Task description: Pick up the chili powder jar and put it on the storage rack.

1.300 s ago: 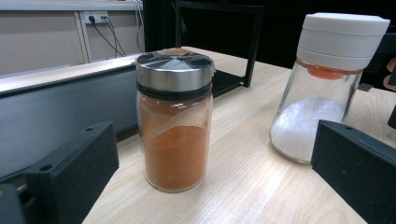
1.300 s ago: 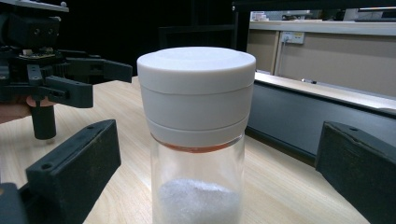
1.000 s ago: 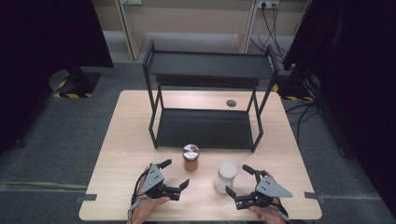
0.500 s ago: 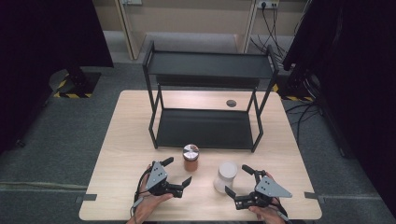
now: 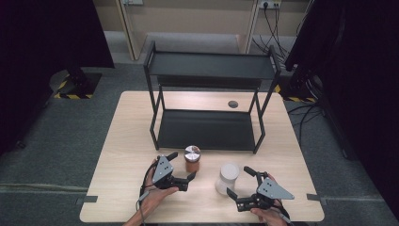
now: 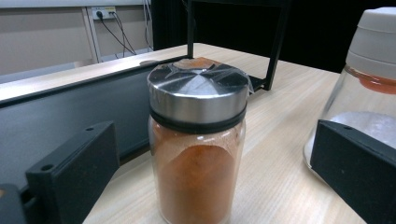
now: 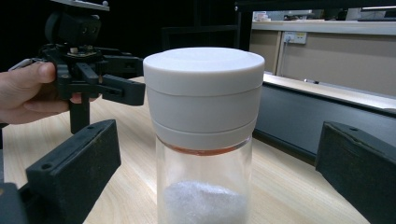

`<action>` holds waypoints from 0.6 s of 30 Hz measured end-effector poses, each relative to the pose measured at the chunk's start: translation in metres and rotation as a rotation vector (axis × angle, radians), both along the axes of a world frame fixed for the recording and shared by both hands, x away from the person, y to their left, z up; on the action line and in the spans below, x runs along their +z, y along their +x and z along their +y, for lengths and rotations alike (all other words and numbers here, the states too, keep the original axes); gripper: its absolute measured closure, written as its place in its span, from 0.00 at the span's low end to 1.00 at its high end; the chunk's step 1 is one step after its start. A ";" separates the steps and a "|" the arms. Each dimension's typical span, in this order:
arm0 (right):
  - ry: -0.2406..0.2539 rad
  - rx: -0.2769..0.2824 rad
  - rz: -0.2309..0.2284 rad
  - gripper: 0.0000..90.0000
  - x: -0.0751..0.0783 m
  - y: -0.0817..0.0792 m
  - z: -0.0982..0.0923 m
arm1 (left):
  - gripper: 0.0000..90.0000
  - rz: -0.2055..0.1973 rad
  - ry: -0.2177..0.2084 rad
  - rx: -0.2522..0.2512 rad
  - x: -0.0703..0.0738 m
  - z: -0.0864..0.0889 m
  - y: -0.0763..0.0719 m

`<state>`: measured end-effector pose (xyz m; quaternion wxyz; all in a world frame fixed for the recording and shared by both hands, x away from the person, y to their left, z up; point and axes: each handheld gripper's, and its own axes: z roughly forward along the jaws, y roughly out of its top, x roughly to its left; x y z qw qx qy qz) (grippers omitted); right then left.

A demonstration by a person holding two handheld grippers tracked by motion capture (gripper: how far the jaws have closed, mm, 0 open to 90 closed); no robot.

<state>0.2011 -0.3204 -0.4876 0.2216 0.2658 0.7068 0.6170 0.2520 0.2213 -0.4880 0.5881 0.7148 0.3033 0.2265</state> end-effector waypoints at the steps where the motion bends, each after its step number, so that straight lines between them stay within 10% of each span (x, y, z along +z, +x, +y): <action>1: -0.001 0.000 0.000 0.00 0.000 0.000 0.000 | 0.01 0.002 0.003 0.000 0.000 -0.001 0.001; 18: 0.003 0.002 0.003 0.00 0.000 0.000 0.000 | 0.03 0.022 0.023 0.005 -0.001 -0.008 0.016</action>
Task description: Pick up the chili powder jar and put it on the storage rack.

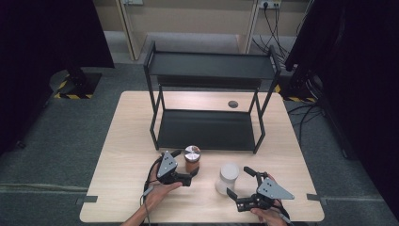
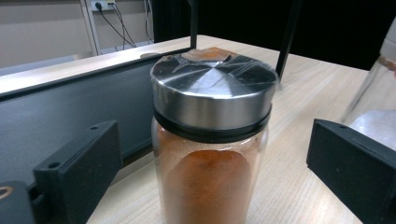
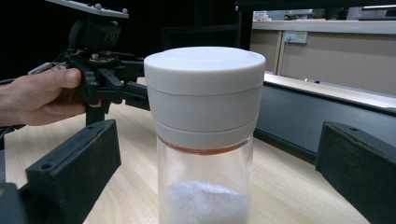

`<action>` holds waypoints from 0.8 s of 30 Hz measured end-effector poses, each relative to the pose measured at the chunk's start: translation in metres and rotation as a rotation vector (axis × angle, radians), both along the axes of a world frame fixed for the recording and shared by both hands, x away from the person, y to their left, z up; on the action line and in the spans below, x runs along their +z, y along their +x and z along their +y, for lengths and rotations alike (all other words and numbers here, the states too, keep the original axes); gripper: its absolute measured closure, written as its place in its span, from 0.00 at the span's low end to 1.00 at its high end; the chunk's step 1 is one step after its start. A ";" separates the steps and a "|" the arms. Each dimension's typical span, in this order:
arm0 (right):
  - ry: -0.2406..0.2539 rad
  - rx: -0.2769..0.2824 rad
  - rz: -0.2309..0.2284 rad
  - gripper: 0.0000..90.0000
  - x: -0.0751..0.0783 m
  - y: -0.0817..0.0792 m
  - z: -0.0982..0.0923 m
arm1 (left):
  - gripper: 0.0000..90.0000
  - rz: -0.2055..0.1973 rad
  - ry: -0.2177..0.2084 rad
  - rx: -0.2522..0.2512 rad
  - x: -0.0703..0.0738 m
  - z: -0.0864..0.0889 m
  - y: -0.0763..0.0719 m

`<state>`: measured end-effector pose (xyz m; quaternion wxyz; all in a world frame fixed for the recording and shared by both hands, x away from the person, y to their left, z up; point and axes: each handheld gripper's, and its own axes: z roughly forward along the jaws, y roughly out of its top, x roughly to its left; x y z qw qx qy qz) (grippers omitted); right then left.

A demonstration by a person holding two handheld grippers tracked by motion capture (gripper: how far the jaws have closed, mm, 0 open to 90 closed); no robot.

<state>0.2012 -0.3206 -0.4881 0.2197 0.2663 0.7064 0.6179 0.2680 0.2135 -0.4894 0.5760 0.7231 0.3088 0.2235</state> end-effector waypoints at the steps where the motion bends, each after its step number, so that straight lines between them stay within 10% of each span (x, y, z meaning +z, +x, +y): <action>1: 0.000 0.000 0.000 0.00 0.000 0.000 0.000 | 0.04 0.003 -0.001 0.001 0.000 0.000 0.002; 24: -0.001 0.002 0.003 0.00 0.000 0.000 0.000 | 0.19 0.026 0.017 -0.010 0.001 -0.009 0.016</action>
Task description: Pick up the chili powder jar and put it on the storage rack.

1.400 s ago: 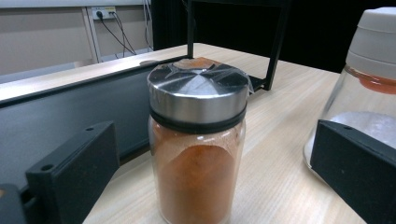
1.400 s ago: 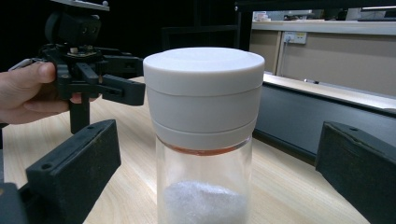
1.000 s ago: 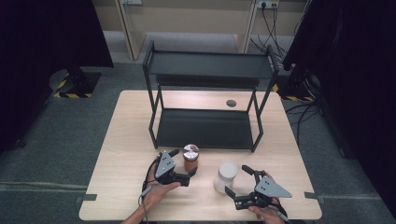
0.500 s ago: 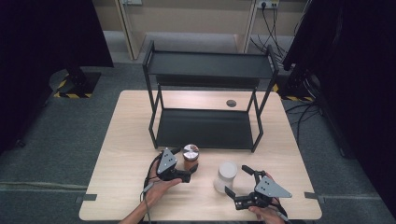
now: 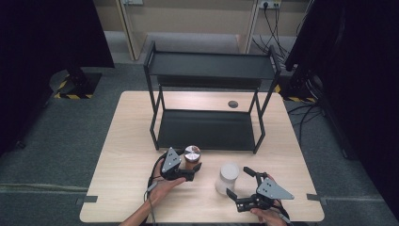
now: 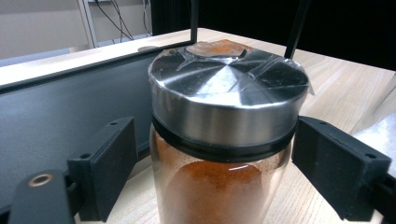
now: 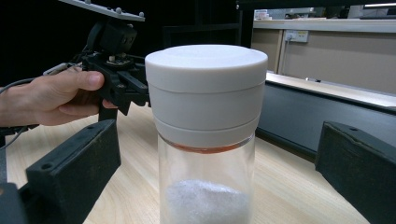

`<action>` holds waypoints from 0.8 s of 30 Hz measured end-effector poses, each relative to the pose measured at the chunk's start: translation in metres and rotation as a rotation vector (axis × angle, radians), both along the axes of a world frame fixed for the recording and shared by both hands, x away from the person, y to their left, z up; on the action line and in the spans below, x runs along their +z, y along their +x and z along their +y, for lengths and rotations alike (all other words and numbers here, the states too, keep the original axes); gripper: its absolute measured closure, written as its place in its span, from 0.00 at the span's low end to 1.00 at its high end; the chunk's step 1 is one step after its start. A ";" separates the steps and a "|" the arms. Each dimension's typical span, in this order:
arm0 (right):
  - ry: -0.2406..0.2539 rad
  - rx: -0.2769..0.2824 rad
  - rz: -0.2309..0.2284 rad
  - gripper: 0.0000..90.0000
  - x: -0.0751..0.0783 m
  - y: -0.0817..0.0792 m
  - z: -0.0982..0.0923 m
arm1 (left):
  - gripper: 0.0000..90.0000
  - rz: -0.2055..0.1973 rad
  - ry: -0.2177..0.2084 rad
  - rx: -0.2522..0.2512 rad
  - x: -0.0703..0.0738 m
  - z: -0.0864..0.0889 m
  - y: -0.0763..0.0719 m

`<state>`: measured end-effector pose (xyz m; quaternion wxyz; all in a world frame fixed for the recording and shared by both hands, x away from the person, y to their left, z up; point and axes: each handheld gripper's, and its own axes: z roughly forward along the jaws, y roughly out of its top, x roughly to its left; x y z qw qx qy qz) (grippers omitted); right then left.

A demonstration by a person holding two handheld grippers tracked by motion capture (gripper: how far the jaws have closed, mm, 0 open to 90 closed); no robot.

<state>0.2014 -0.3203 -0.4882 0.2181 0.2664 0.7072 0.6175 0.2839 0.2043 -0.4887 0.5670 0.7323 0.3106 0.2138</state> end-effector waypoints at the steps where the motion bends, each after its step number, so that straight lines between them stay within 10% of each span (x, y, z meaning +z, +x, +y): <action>1: 0.001 -0.001 0.000 0.00 0.000 0.000 0.000 | 0.20 0.004 0.003 -0.003 0.000 -0.001 0.002; 24: 0.000 -0.004 0.002 0.00 0.000 0.000 -0.001 | 0.34 -0.015 0.004 -0.012 0.011 0.001 0.003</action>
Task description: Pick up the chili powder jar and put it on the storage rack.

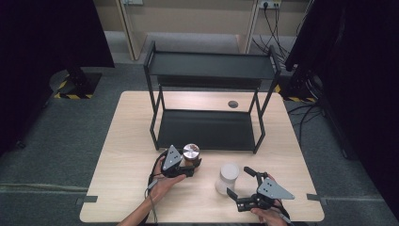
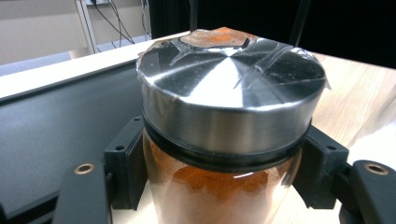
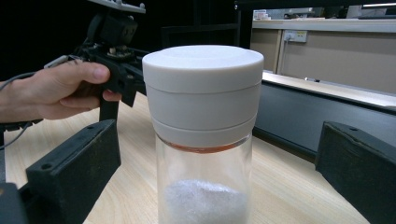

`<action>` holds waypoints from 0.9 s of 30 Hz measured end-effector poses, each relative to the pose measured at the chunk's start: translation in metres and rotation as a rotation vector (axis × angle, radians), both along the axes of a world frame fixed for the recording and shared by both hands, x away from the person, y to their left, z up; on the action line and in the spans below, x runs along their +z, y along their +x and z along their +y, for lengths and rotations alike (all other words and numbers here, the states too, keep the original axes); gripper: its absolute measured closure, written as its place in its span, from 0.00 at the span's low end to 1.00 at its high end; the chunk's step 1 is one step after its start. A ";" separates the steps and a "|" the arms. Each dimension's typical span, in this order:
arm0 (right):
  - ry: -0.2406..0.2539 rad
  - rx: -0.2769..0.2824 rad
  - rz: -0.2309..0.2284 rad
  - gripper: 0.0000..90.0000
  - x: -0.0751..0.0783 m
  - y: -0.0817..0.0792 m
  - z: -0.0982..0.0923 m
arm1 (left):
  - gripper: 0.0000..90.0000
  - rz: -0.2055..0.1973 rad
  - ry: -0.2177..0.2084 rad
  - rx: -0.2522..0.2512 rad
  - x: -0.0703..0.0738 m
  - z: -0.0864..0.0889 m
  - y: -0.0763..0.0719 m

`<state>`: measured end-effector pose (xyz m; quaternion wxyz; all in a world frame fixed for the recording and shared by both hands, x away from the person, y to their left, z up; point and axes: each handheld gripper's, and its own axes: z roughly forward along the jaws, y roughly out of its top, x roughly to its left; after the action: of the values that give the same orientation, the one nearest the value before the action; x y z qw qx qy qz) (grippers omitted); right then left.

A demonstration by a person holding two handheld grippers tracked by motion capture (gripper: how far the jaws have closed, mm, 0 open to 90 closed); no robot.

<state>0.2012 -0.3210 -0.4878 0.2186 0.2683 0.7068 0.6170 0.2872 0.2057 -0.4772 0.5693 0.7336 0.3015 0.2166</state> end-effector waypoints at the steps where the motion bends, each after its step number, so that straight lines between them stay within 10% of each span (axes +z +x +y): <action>1: -0.001 0.000 0.000 0.00 0.000 0.000 0.000 | 0.34 -0.001 0.001 -0.003 0.002 0.001 0.000; 27: 0.002 -0.004 0.010 0.00 0.000 0.001 0.000 | 0.34 0.033 -0.020 -0.002 0.045 0.009 0.001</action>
<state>0.2018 -0.3208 -0.4877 0.2161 0.2729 0.7067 0.6159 0.2883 0.2149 -0.4322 0.5717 0.7316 0.3123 0.2009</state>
